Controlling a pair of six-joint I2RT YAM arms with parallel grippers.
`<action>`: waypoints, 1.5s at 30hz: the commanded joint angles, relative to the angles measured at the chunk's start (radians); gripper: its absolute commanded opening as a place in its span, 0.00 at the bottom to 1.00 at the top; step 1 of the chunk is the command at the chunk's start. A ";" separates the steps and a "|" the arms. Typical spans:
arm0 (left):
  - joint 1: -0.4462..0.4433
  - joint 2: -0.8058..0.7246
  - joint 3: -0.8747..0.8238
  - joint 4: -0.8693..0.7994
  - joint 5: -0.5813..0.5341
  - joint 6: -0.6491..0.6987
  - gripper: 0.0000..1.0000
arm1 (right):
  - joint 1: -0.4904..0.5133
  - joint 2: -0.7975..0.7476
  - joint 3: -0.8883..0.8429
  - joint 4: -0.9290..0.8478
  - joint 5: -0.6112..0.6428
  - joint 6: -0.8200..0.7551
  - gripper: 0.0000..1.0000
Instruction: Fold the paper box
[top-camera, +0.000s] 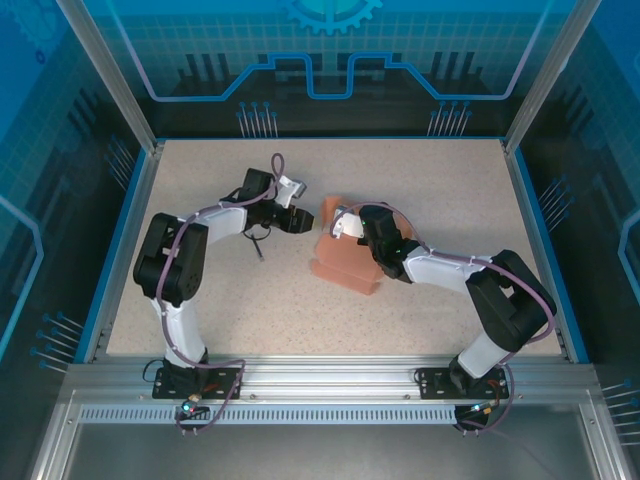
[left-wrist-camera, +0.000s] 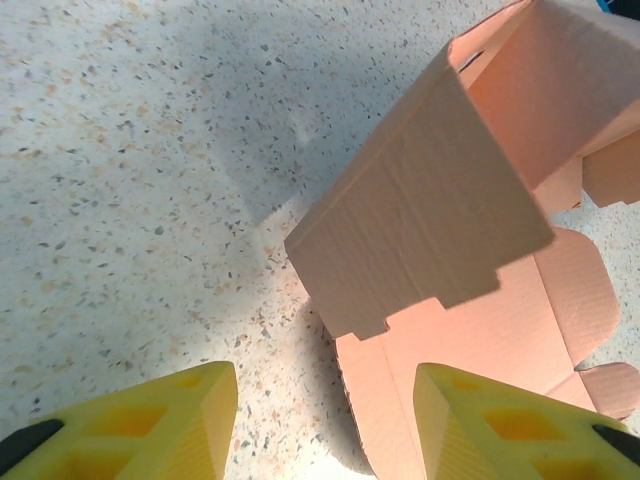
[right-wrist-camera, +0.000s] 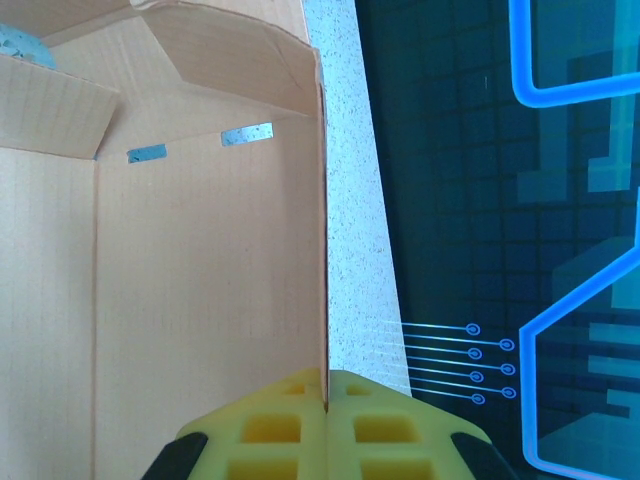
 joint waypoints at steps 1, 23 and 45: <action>0.017 -0.029 -0.010 0.042 0.005 -0.020 0.51 | 0.005 0.005 0.000 0.002 0.001 0.004 0.01; -0.056 0.117 0.122 0.045 0.111 0.007 0.53 | 0.004 0.030 0.005 -0.009 0.011 -0.008 0.02; -0.075 0.126 0.123 0.093 0.196 0.003 0.55 | -0.025 0.008 0.009 -0.045 -0.074 0.040 0.02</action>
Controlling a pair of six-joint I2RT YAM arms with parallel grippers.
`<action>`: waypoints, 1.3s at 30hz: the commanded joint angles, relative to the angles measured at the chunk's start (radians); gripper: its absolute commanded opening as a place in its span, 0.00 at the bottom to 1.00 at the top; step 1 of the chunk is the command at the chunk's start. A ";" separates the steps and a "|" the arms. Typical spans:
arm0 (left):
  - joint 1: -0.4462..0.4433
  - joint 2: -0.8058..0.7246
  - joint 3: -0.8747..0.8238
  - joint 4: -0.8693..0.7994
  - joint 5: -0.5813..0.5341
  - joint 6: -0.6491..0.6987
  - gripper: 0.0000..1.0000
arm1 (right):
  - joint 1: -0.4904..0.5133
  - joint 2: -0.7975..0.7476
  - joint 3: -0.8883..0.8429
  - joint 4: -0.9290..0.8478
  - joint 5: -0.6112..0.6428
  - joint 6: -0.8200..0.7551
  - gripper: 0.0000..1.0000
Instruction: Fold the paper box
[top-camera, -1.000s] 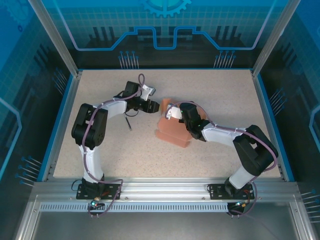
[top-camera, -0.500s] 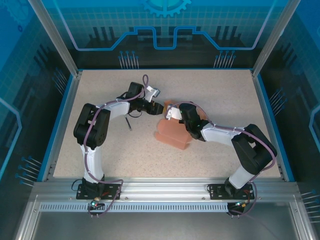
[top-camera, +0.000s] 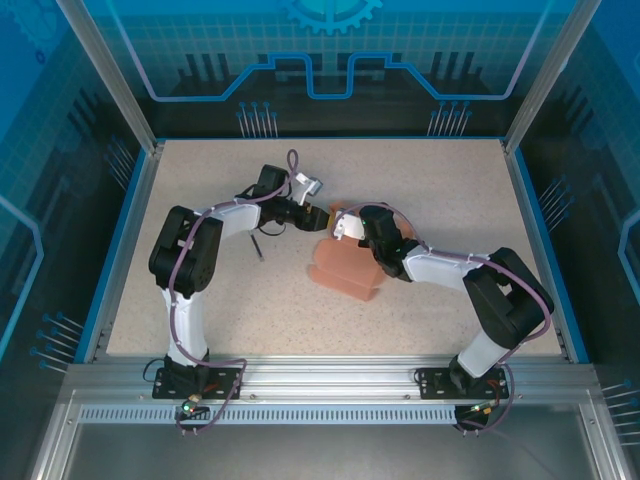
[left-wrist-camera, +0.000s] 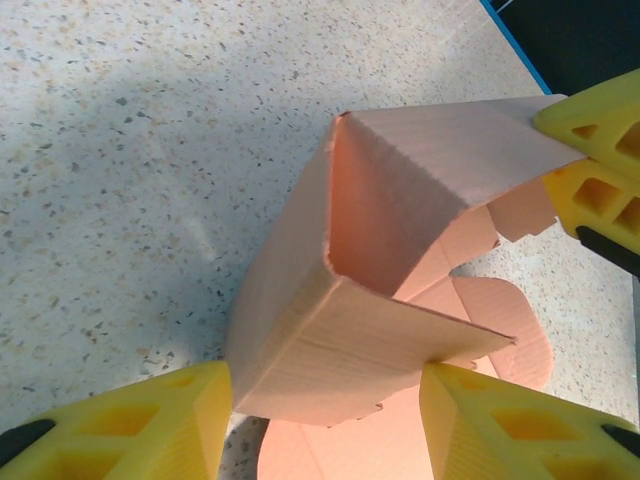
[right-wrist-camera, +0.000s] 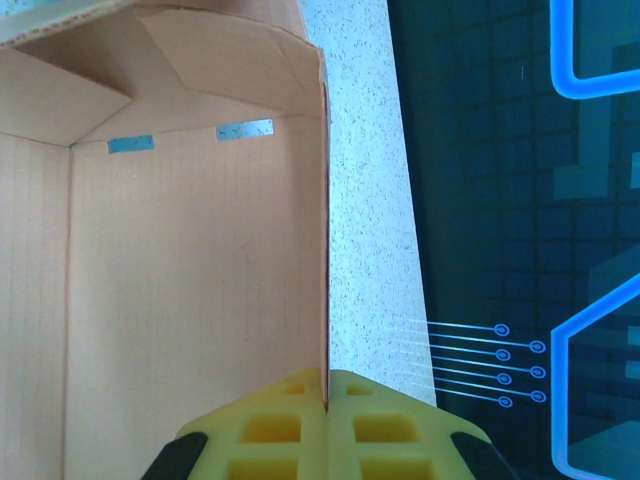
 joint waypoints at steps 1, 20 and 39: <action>-0.013 0.012 0.014 0.037 0.047 0.024 0.55 | -0.012 -0.013 0.010 -0.019 -0.040 0.022 0.02; -0.050 -0.031 -0.096 0.173 -0.043 -0.029 0.53 | -0.025 -0.032 0.014 -0.056 -0.084 0.056 0.02; -0.079 -0.034 -0.153 0.295 -0.149 -0.106 0.50 | -0.028 -0.062 0.001 -0.107 -0.132 0.103 0.02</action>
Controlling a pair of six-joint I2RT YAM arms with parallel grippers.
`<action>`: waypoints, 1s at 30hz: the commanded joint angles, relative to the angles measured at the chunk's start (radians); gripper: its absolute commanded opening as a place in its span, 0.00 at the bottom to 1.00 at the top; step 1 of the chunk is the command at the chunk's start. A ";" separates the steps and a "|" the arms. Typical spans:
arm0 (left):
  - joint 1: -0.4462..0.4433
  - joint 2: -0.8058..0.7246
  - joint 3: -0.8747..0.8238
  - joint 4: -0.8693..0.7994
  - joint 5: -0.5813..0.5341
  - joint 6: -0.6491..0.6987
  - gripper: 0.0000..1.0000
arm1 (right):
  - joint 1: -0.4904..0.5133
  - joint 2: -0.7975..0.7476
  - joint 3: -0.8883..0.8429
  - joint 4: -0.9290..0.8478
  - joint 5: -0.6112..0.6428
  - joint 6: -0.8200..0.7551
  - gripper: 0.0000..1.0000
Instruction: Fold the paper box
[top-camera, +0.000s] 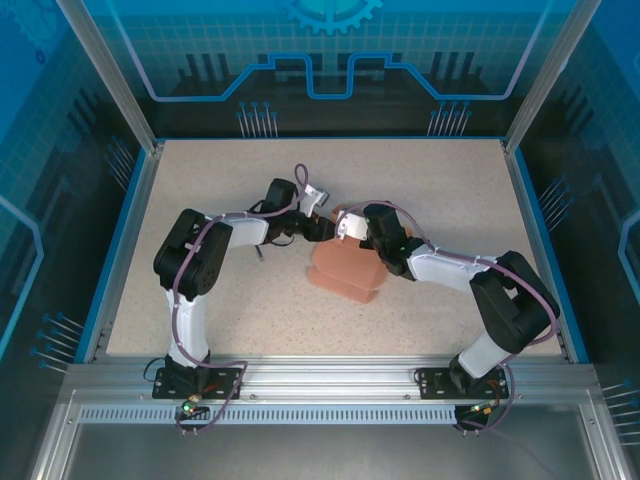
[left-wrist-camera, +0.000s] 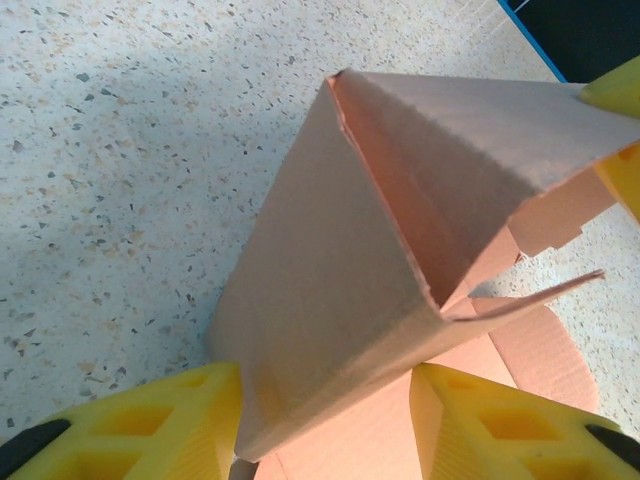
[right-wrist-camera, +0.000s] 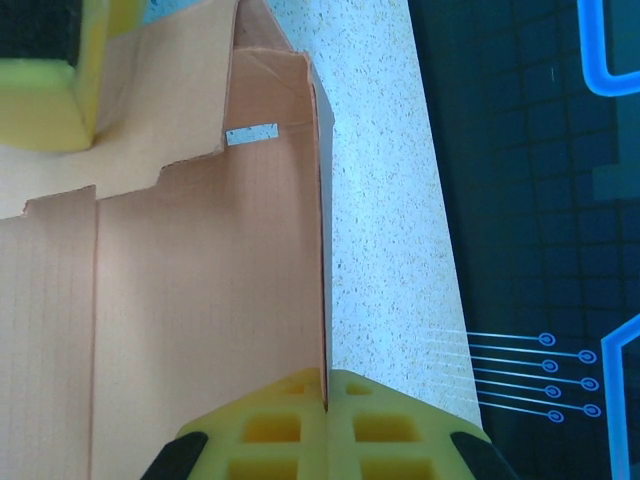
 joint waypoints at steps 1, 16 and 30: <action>-0.012 -0.034 -0.014 0.046 -0.052 -0.020 0.51 | -0.008 -0.028 0.002 -0.035 -0.042 0.025 0.02; -0.046 -0.058 -0.017 0.086 -0.172 -0.068 0.46 | -0.005 -0.028 -0.003 -0.044 -0.049 0.041 0.02; -0.048 -0.079 -0.048 0.123 -0.218 -0.087 0.57 | -0.005 -0.021 -0.006 -0.046 -0.051 0.033 0.02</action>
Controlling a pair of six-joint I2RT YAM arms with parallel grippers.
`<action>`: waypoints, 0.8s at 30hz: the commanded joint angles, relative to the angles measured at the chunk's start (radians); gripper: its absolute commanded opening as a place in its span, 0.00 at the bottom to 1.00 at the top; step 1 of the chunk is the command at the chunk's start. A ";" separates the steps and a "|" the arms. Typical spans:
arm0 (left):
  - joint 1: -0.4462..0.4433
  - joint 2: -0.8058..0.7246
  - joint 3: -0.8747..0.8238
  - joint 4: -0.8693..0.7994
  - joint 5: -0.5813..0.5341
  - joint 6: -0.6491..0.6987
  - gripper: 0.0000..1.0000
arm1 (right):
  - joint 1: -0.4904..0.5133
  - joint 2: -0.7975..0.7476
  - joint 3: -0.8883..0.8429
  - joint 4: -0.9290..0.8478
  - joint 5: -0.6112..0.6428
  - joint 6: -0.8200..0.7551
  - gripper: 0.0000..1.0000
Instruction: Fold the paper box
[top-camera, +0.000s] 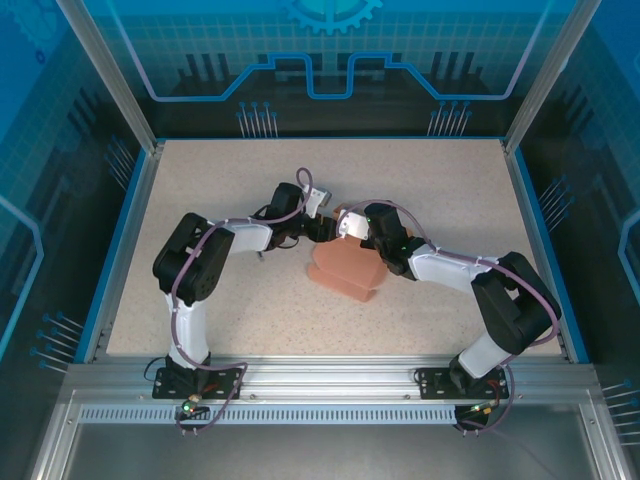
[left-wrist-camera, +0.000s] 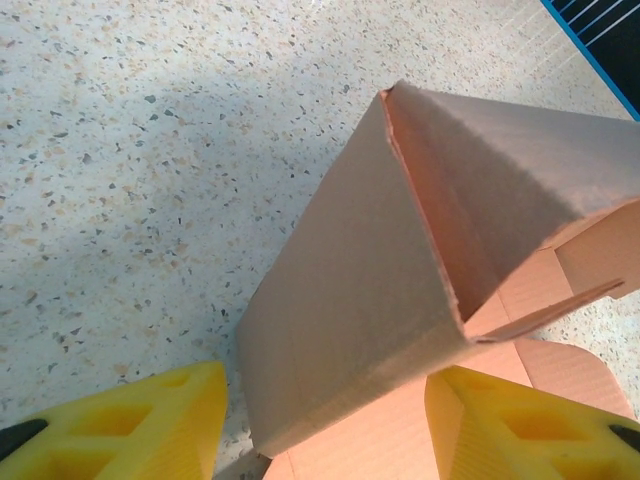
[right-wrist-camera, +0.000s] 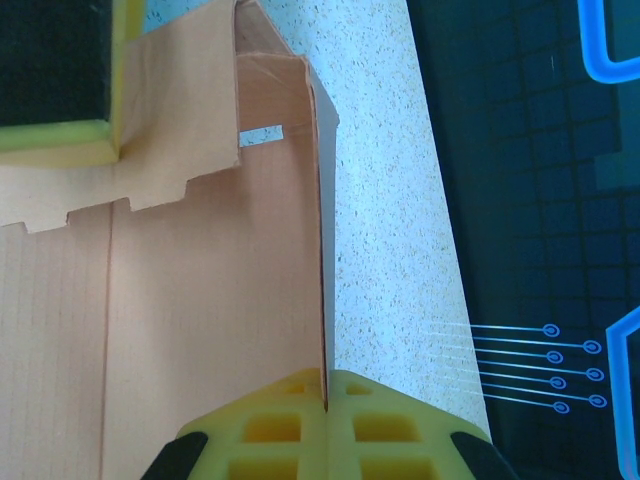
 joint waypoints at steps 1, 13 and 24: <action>-0.001 -0.040 0.000 0.056 -0.024 -0.006 0.57 | -0.001 -0.012 -0.006 -0.031 -0.051 0.011 0.02; -0.001 -0.031 0.009 0.035 0.033 0.036 0.56 | 0.036 0.027 -0.023 -0.016 0.027 -0.063 0.02; 0.000 -0.054 -0.019 0.021 0.016 0.074 0.55 | 0.070 0.011 -0.019 -0.053 0.051 -0.047 0.02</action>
